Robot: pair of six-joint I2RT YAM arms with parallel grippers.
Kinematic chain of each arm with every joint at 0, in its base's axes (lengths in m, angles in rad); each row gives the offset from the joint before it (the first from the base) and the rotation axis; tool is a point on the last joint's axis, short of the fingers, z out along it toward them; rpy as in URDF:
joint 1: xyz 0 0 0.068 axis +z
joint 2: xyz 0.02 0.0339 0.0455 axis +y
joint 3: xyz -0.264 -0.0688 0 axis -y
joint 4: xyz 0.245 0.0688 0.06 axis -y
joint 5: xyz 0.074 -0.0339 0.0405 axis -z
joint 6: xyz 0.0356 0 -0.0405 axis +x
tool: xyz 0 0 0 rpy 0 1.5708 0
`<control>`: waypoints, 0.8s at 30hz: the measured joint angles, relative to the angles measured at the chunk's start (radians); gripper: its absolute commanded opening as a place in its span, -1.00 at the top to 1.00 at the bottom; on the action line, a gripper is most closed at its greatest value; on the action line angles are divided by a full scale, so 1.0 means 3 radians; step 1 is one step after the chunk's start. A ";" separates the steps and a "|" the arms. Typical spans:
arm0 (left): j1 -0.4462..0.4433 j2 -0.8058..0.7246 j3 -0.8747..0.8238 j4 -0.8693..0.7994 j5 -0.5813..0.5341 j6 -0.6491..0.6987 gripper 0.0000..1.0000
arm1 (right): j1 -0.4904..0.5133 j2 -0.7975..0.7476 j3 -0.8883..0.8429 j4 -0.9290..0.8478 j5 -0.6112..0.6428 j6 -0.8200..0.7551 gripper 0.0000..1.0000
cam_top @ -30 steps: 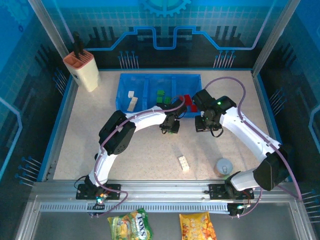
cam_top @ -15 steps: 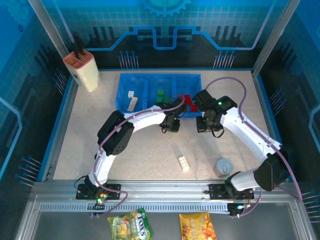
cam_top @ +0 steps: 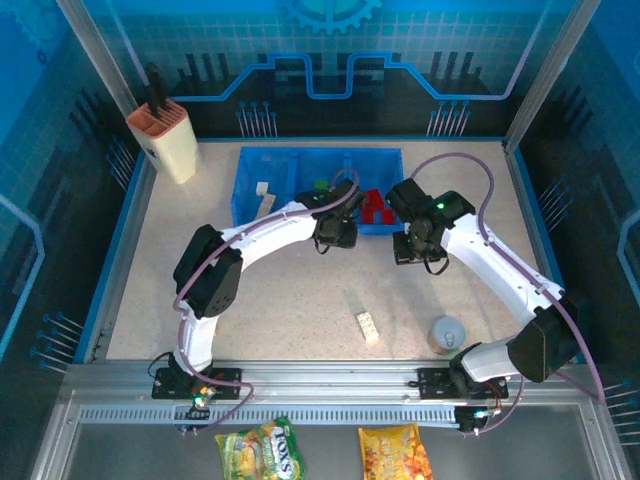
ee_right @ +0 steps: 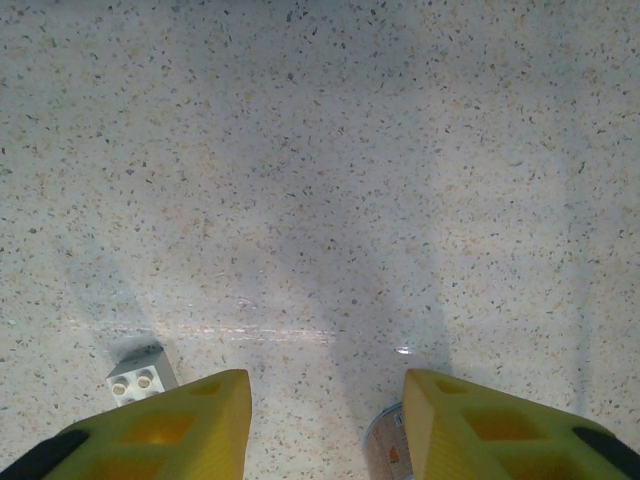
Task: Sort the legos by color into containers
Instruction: Pick up the lego from the center of the table, then place the lego in the container.
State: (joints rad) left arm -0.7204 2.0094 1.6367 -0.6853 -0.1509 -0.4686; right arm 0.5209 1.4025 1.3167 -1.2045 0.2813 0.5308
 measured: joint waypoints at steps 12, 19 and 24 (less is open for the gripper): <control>0.0347 -0.0006 0.0332 -0.0128 -0.0009 0.0111 0.27 | -0.0001 -0.0009 0.0004 -0.0029 0.0024 -0.0014 0.10; 0.0601 0.0148 0.0758 -0.0181 -0.0037 0.0167 0.26 | -0.0005 -0.0053 0.0004 -0.0038 0.0024 -0.0013 0.10; 0.0693 0.0455 0.1040 -0.0187 -0.0083 0.0202 0.26 | -0.0017 -0.0107 0.0003 -0.0057 0.0027 -0.0013 0.09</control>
State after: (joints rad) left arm -0.5125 2.1460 1.9488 -0.7414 -0.1757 -0.4080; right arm 0.5159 1.3705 1.3174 -1.2217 0.2893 0.5270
